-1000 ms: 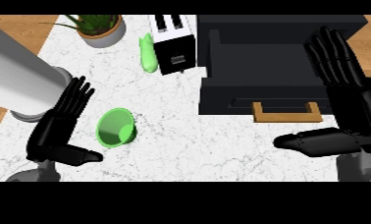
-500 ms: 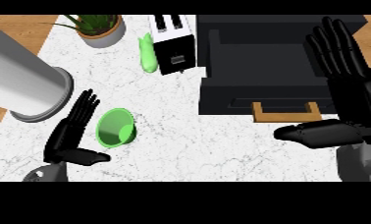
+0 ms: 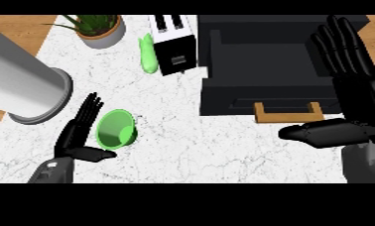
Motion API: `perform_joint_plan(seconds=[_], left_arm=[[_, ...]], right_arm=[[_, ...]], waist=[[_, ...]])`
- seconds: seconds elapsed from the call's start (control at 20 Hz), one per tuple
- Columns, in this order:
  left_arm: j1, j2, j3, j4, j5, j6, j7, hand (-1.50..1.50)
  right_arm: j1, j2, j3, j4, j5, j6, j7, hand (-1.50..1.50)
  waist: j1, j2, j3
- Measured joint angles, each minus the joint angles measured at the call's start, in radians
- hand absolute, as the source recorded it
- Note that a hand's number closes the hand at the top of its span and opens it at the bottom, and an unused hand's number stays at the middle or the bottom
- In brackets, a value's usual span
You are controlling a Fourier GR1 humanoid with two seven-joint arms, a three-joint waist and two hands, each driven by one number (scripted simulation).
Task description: Pick up the cup, place it into the drawer and close the drawer
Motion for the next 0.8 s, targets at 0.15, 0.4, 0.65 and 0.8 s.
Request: perform_joint_plan(seconds=[0.15,0.4,0.65,0.8], left_arm=[[-0.034,0.001,0.005,0.095,-0.018,0.025,-0.061,-1.5],[-0.09,-0.02,0.008,0.198,-0.038,0.06,-0.113,-1.5],[-0.111,-0.034,0.005,0.248,-0.053,0.076,-0.152,-1.5],[-0.124,-0.032,0.003,0.266,-0.06,0.076,-0.16,-1.5]], right_arm=[[0.001,-0.019,-0.027,0.005,-0.033,0.026,-0.004,-1.5],[-0.015,-0.012,-0.014,0.0,-0.02,0.016,0.014,-1.5],[-0.051,-0.007,-0.013,0.029,-0.013,0.007,0.018,-1.5],[-0.067,-0.012,-0.018,0.05,-0.006,0.007,0.01,-1.5]], waist=[[-0.004,0.002,-0.001],[-0.01,0.004,-0.002],[-0.011,0.006,-0.002],[-0.011,0.007,-0.002]])
